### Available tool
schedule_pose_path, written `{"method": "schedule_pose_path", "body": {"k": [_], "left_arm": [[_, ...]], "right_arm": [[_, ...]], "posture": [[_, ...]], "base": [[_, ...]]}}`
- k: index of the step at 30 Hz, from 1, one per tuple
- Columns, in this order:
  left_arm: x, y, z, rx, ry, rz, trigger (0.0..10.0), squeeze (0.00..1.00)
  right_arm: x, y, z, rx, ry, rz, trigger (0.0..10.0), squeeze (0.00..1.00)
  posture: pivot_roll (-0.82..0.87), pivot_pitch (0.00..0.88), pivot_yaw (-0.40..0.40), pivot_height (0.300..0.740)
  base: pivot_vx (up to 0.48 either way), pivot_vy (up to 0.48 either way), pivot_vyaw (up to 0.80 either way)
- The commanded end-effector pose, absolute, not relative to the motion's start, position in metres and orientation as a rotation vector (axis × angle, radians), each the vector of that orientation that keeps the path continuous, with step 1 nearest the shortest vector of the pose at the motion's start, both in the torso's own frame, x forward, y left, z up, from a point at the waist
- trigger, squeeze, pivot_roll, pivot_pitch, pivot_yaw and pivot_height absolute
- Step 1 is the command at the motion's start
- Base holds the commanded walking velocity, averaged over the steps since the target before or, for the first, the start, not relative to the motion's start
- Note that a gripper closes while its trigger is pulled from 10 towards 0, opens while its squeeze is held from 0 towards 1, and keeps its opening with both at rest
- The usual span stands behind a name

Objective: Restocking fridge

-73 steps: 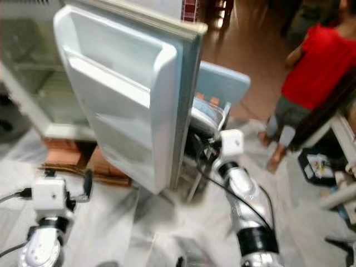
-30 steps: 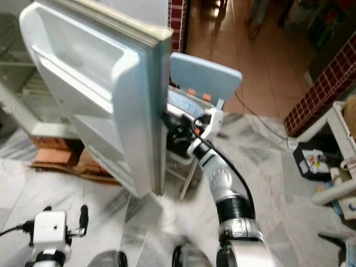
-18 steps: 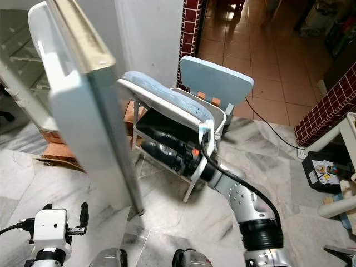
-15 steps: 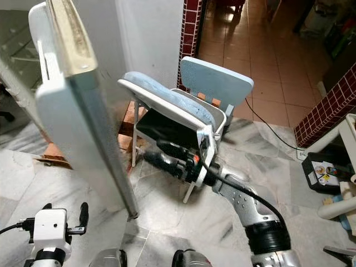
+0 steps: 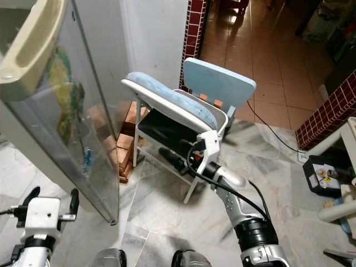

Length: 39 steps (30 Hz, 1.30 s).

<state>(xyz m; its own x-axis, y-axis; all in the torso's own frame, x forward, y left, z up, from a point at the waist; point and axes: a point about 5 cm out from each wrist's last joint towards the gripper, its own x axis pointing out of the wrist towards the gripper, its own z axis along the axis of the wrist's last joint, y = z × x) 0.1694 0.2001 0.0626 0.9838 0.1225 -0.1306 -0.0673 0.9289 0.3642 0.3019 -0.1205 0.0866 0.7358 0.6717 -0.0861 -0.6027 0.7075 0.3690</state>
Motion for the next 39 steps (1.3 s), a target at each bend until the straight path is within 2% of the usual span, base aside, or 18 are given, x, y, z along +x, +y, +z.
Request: {"method": "schedule_pose_path", "body": {"k": [1, 4, 8, 10, 12, 16, 21, 23, 24, 30, 36, 39], "left_arm": [[0.168, 0.199, 0.058, 0.365, 0.171, 0.065, 10.0, 0.00], [0.181, 0.201, 0.060, 0.385, 0.150, 0.061, 10.0, 0.00], [0.192, 0.220, 0.065, 0.409, 0.139, 0.156, 10.0, 0.00], [0.193, 0.231, 0.067, 0.420, 0.141, 0.209, 10.0, 0.00], [0.190, 0.254, 0.070, 0.413, 0.147, 0.337, 10.0, 0.00], [0.185, 0.266, 0.071, 0.397, 0.142, 0.401, 10.0, 0.00], [0.184, 0.254, 0.073, 0.403, 0.117, 0.362, 10.0, 0.00], [0.184, 0.247, 0.075, 0.409, 0.103, 0.339, 10.0, 0.00], [0.185, 0.232, 0.080, 0.401, 0.070, 0.300, 10.0, 0.00], [0.186, 0.218, 0.084, 0.368, 0.056, 0.274, 10.0, 0.00], [0.189, 0.209, 0.087, 0.359, 0.039, 0.237, 10.0, 0.00], [0.191, 0.205, 0.090, 0.362, 0.020, 0.210, 10.0, 0.00]], "right_arm": [[0.303, -0.120, 0.086, 0.309, 0.212, 0.700, 10.0, 0.00], [0.304, -0.113, 0.085, 0.293, 0.193, 0.695, 10.0, 0.00], [0.302, -0.109, 0.084, 0.285, 0.184, 0.705, 10.0, 0.00], [0.301, -0.108, 0.084, 0.282, 0.183, 0.707, 10.0, 0.00], [0.301, -0.108, 0.082, 0.279, 0.181, 0.704, 10.0, 0.00], [0.300, -0.109, 0.080, 0.276, 0.180, 0.699, 10.0, 0.00], [0.300, -0.110, 0.078, 0.265, 0.184, 0.685, 10.0, 0.00], [0.301, -0.112, 0.078, 0.252, 0.172, 0.654, 10.0, 0.00], [0.305, -0.116, 0.079, 0.243, 0.152, 0.583, 10.0, 0.00], [0.309, -0.124, 0.080, 0.252, 0.135, 0.501, 10.0, 0.00], [0.318, -0.145, 0.092, 0.227, 0.052, 0.291, 10.0, 0.00], [0.316, -0.145, 0.097, 0.206, 0.031, 0.287, 10.0, 0.00]], "posture": [[0.13, 0.107, -0.053, 0.740], [0.13, 0.107, -0.053, 0.740], [0.12, 0.106, -0.052, 0.740], [0.12, 0.106, -0.052, 0.740], [0.12, 0.108, -0.052, 0.740], [0.12, 0.110, -0.052, 0.740], [0.12, 0.110, -0.053, 0.740], [0.12, 0.109, -0.053, 0.740], [0.12, 0.110, -0.055, 0.740], [0.12, 0.111, -0.056, 0.740], [0.11, 0.106, -0.064, 0.740], [0.12, 0.099, -0.070, 0.740]], "base": [[0.000, 0.000, 0.00], [0.000, 0.000, 0.00], [0.000, 0.000, 0.00], [0.000, 0.000, 0.00], [0.000, 0.000, 0.00], [0.000, 0.000, 0.00], [0.000, 0.000, 0.00], [0.000, 0.000, 0.00], [0.000, 0.000, 0.00], [0.000, 0.000, 0.00], [0.000, 0.476, 0.00], [0.000, 0.476, 0.00]]}}
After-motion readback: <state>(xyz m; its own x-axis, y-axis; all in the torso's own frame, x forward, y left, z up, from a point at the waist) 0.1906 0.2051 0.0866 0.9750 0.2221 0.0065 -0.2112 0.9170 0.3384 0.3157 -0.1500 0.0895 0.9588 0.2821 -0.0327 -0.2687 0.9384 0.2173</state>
